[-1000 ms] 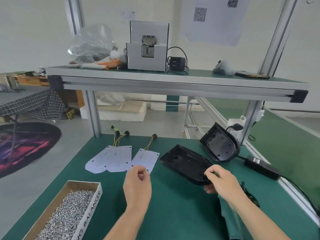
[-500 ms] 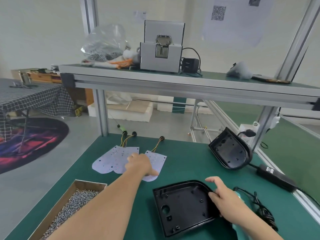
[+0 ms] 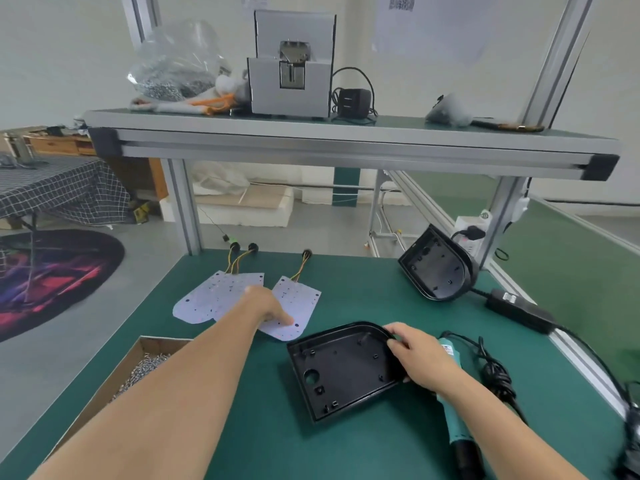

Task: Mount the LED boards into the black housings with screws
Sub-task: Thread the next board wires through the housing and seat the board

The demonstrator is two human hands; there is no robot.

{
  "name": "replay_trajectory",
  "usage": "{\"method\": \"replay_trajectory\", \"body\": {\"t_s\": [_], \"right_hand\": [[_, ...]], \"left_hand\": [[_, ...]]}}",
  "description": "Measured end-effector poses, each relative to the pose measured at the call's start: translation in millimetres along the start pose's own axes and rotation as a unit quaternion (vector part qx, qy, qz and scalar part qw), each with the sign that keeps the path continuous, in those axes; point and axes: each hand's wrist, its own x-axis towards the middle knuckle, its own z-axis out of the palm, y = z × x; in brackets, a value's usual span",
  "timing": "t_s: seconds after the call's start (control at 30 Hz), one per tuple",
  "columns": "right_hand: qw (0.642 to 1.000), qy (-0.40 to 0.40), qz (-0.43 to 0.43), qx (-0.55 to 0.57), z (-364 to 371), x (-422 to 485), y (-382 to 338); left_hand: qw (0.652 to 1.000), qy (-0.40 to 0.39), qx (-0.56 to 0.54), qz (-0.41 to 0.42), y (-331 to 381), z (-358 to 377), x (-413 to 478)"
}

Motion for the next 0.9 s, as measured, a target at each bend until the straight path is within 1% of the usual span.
{"method": "replay_trajectory", "body": {"t_s": [0.07, 0.13, 0.2, 0.27, 0.37, 0.47, 0.57, 0.63, 0.7, 0.77, 0.83, 0.9], "right_hand": [[1.0, 0.0, -0.002, 0.002, 0.7, 0.4, 1.0], [1.0, 0.002, -0.005, -0.007, 2.4, 0.1, 1.2], [1.0, 0.006, -0.011, -0.015, 3.5, -1.1, 0.7], [0.999, 0.012, -0.013, -0.027, 4.1, -3.2, -0.8], [0.997, 0.027, -0.027, -0.07, 7.6, -4.7, -1.2], [0.987, 0.047, -0.047, -0.149, 12.1, -5.5, 0.3], [0.984, 0.055, -0.046, -0.163, 14.1, -7.8, 2.1], [0.986, 0.064, -0.052, -0.145, 14.0, -7.3, 2.0], [0.988, 0.087, -0.053, -0.115, 11.5, -3.0, 0.4], [0.992, 0.108, -0.05, -0.046, 6.0, 1.5, -4.7], [0.99, 0.119, -0.072, 0.034, -1.1, 6.5, -16.2], [0.979, 0.132, -0.102, 0.115, -6.7, 14.9, -29.9]], "left_hand": [[0.998, 0.003, -0.064, -0.001, 1.4, -5.2, -7.4], [0.993, -0.019, -0.119, 0.009, -5.5, -6.1, -4.1], [0.979, -0.042, -0.2, 0.01, -13.5, -8.4, -6.5], [0.958, -0.067, -0.277, 0.016, -21.1, -9.6, -10.0], [0.913, -0.105, -0.394, 0.03, -29.8, -12.2, -24.2], [0.883, -0.143, -0.446, 0.041, -41.0, -12.6, -43.3], [0.848, -0.187, -0.488, 0.09, -49.1, -20.1, -68.2], [0.822, -0.22, -0.505, 0.142, -53.9, -26.6, -87.4], [0.804, -0.248, -0.501, 0.202, -59.7, -32.0, -106.2], [0.788, -0.285, -0.483, 0.252, -64.7, -35.2, -123.7], [0.769, -0.326, -0.466, 0.293, -66.1, -36.8, -139.1], [0.748, -0.352, -0.456, 0.329, -61.8, -38.4, -152.1]]}}
